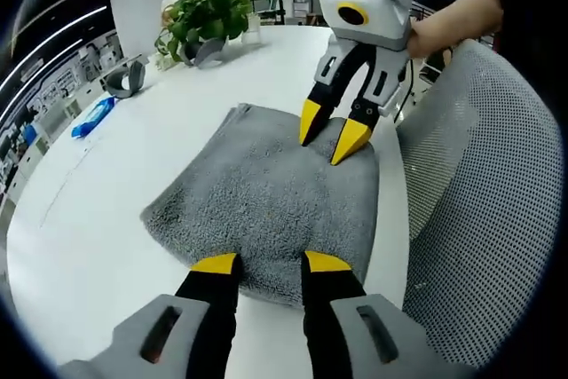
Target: Fold the towel on the table until its edges align and the towel forms a compact rectangular stack.
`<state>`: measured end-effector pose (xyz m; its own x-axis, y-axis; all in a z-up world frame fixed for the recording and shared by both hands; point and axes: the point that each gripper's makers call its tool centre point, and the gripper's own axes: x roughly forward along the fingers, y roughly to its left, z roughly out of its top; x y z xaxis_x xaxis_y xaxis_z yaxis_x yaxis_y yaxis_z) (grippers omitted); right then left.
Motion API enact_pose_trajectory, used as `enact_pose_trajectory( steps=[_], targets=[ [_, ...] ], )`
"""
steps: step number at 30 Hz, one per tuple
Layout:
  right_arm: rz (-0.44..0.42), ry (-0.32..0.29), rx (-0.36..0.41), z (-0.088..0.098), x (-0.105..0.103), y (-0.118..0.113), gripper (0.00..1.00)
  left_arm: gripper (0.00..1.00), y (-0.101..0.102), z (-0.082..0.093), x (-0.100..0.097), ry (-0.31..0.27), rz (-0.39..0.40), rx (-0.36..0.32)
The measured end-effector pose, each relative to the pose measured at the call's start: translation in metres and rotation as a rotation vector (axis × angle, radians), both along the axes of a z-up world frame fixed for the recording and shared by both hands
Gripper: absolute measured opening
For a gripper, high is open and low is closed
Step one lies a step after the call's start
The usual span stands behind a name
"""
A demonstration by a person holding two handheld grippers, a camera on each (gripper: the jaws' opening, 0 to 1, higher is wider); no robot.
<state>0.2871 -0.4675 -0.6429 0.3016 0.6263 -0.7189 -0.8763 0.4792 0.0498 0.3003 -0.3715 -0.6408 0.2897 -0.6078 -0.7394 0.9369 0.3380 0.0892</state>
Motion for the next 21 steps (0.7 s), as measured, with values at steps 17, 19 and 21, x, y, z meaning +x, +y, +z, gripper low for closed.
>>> enact_pose_trajectory(
  steps=[17,19,21],
  targets=[
    [-0.016,0.005,0.004,-0.001,0.099,0.015,0.19,0.28,0.013,-0.001,0.099,0.023,0.009,0.017],
    [-0.024,-0.001,0.007,-0.002,0.106,0.016,0.19,0.28,0.014,-0.002,0.106,0.022,0.011,0.025],
    [-0.031,-0.006,0.011,-0.002,0.117,0.018,0.19,0.28,0.016,-0.002,0.115,0.019,0.013,0.034]
  ],
)
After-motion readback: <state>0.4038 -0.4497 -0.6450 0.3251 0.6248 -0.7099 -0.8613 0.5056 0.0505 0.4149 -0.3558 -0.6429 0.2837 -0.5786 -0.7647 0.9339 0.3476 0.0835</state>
